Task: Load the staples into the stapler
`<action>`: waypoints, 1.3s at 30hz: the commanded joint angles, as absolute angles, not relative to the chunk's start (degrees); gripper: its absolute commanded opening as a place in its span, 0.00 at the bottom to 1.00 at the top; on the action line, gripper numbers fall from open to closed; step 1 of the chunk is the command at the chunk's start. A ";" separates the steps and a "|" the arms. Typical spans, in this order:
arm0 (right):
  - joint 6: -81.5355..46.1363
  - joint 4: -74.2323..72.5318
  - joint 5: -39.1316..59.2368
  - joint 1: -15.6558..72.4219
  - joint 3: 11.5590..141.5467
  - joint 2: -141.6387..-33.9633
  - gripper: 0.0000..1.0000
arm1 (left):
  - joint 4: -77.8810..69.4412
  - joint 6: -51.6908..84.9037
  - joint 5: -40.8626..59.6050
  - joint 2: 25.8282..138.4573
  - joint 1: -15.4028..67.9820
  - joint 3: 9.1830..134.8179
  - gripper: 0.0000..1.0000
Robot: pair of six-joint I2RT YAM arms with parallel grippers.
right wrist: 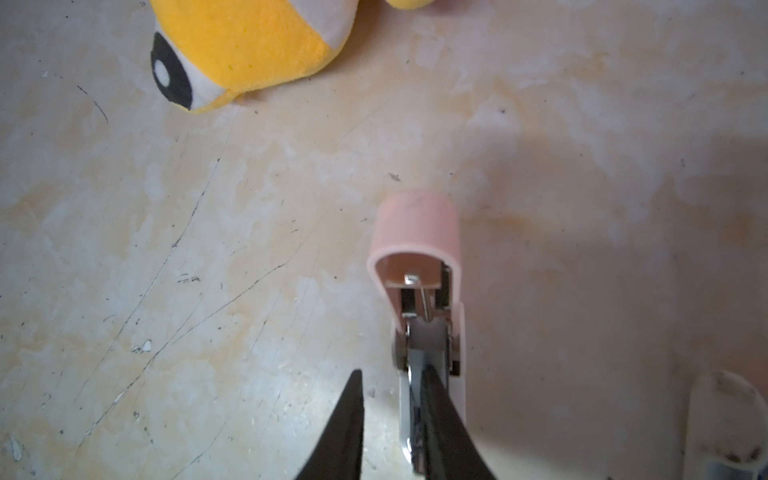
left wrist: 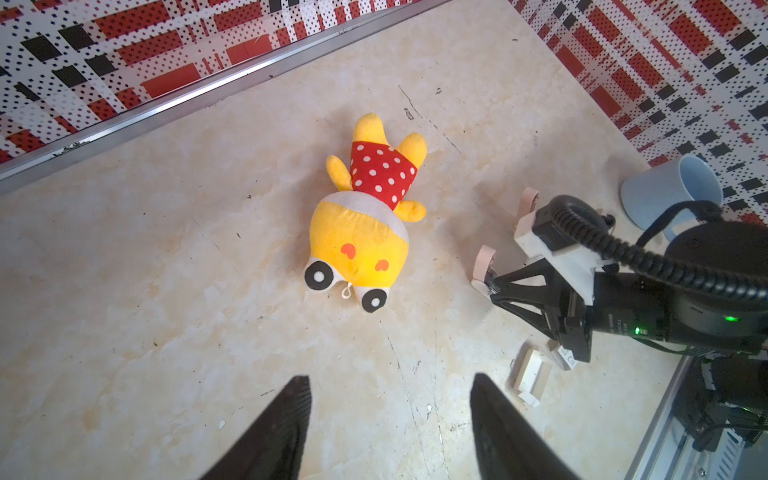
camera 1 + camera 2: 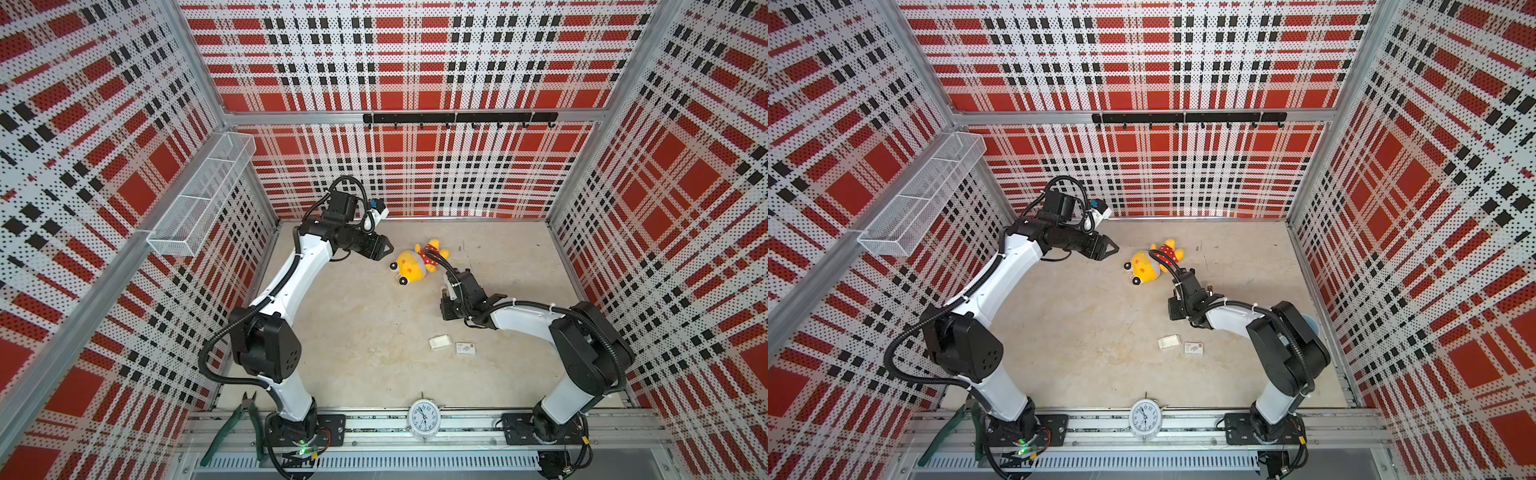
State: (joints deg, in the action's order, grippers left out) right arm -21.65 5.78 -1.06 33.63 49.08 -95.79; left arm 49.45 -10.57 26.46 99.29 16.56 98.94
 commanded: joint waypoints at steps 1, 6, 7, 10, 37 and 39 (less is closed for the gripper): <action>-21.97 6.21 -0.55 33.62 48.19 -95.41 0.26 | 49.92 -10.81 26.25 97.91 16.96 99.67 0.65; -21.99 6.49 -0.44 33.62 48.12 -95.45 0.26 | 49.88 -10.94 26.02 97.82 16.96 99.64 0.65; -21.97 6.62 -0.51 33.63 48.00 -95.28 0.25 | 49.92 -10.94 26.02 97.73 16.96 99.58 0.65; -21.80 7.02 -0.86 33.58 47.78 -93.92 0.25 | 49.86 -10.93 26.15 97.78 16.97 99.81 0.65; -18.81 9.14 -1.84 33.62 56.12 -97.11 0.29 | 49.99 -10.99 25.76 97.82 17.00 100.30 0.65; -18.90 8.88 -1.85 33.66 56.19 -97.37 0.29 | 49.98 -11.00 25.81 97.78 16.95 100.22 0.65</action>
